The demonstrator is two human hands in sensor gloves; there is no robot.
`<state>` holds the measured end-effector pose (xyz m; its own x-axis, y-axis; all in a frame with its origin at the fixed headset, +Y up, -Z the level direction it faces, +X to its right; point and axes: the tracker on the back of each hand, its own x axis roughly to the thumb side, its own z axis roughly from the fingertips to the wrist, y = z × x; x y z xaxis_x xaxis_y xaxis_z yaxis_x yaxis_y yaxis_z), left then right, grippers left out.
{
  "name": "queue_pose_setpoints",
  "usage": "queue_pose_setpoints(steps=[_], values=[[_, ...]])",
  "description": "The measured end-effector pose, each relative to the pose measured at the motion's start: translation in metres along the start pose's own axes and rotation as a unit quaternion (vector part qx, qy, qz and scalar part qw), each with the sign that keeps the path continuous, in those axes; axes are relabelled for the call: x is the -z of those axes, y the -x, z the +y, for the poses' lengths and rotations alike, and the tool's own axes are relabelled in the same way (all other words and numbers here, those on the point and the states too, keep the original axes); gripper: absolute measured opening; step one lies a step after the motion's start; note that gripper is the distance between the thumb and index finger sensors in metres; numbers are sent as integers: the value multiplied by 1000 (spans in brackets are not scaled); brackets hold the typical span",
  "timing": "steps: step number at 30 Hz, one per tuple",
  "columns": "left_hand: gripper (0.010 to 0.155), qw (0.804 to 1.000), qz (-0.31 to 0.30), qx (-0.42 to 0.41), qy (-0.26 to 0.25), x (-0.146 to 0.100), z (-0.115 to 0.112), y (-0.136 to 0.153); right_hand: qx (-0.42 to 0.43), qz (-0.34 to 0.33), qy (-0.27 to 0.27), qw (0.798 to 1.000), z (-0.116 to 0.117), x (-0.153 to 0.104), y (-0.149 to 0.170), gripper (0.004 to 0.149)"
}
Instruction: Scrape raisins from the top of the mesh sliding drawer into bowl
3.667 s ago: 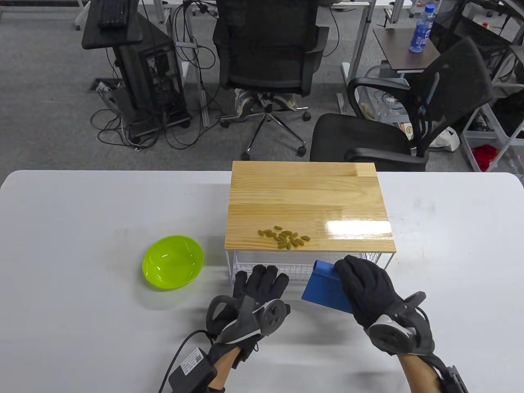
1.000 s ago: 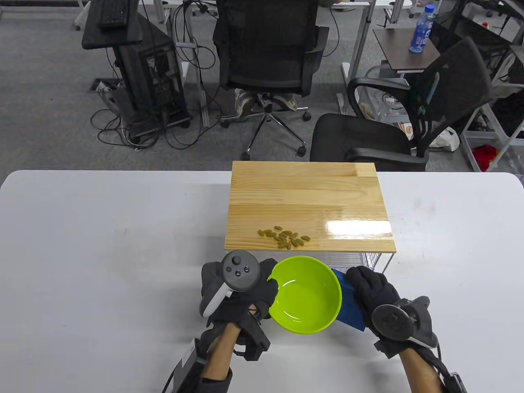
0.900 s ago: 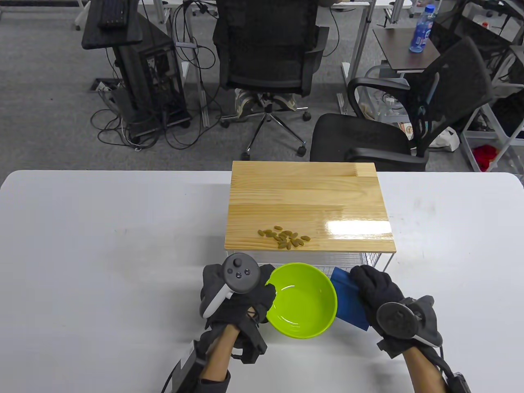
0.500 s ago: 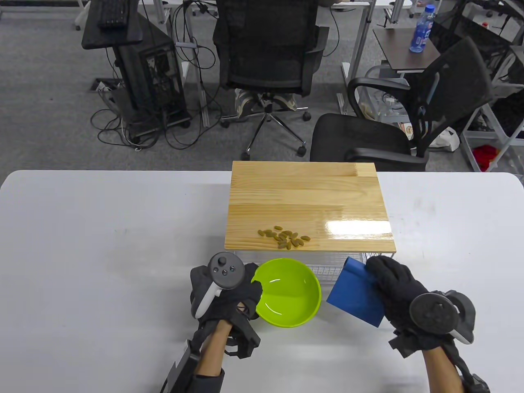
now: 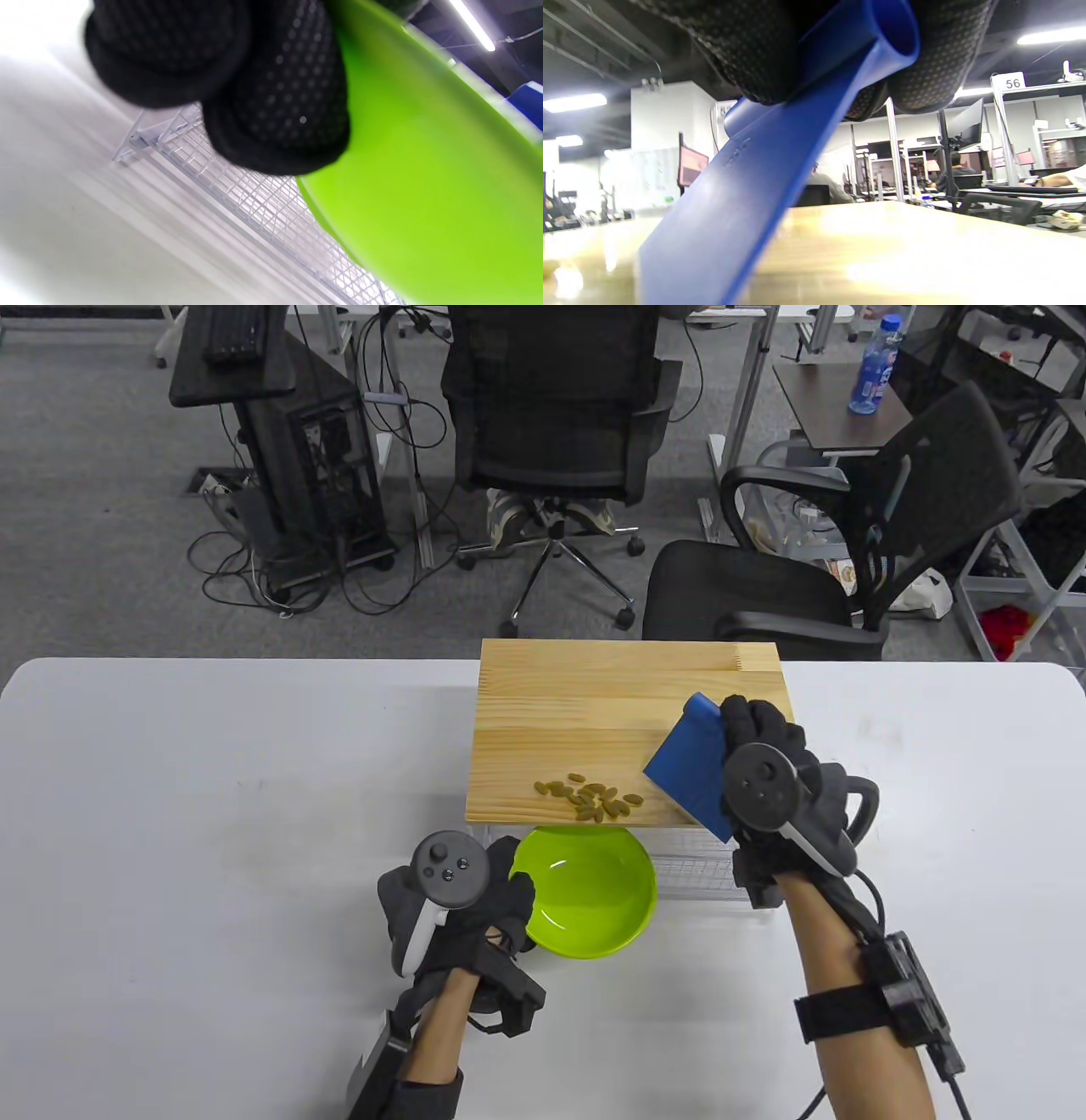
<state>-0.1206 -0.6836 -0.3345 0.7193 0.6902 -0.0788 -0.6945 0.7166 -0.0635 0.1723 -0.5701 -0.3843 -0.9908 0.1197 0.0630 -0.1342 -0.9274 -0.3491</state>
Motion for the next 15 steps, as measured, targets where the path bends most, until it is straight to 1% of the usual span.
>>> queue_pose_setpoints(steps=[3, 6, 15], values=[[61, 1000, 3, -16, 1, 0, 1, 2, 29, 0, -23, 999, 3, 7, -8, 57], [61, 1000, 6, -19, 3, 0, 1, 1, 36, -15, -37, 999, 4, 9, -16, 57], [60, 1000, 7, -29, 2, 0, 3, 2, 41, -59, -39, 997, 1, 0, -34, 57]])
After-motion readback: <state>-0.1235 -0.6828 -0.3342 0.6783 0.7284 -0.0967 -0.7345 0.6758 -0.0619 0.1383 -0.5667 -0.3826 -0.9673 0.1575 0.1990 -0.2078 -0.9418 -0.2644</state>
